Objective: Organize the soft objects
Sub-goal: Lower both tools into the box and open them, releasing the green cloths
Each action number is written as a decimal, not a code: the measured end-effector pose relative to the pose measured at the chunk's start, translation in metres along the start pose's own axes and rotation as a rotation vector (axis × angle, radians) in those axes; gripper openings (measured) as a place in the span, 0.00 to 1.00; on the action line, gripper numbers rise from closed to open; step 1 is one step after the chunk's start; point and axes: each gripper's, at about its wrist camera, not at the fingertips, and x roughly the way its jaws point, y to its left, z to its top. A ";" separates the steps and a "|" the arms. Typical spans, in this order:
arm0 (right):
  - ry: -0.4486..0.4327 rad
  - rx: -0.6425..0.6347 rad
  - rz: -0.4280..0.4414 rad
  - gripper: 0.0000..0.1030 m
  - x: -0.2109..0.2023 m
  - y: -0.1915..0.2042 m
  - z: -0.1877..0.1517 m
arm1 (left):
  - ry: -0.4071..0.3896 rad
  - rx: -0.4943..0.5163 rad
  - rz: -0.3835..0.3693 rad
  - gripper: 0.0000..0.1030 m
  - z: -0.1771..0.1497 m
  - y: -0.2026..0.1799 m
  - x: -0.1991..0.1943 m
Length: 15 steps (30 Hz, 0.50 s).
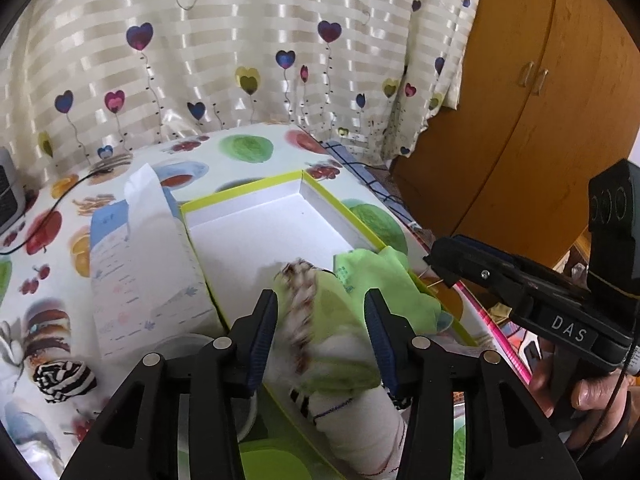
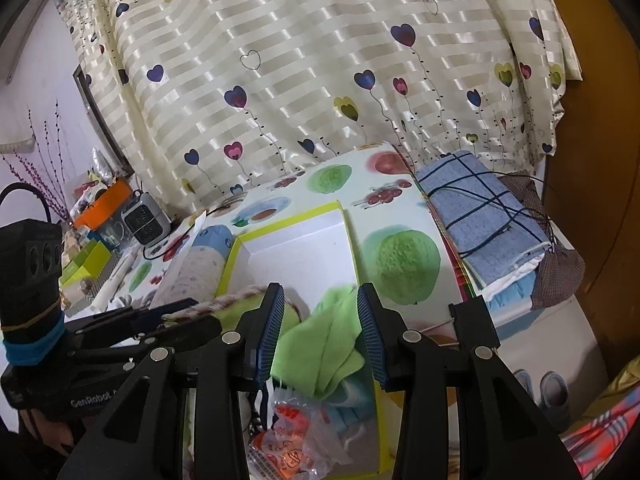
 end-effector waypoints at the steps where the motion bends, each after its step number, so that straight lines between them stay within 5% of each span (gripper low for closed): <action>1: -0.001 0.001 0.002 0.38 -0.001 0.001 0.000 | -0.004 -0.002 0.003 0.43 0.000 0.001 -0.003; 15: 0.012 -0.016 0.009 0.38 -0.024 0.027 -0.016 | -0.069 -0.017 -0.012 0.43 -0.022 0.009 -0.059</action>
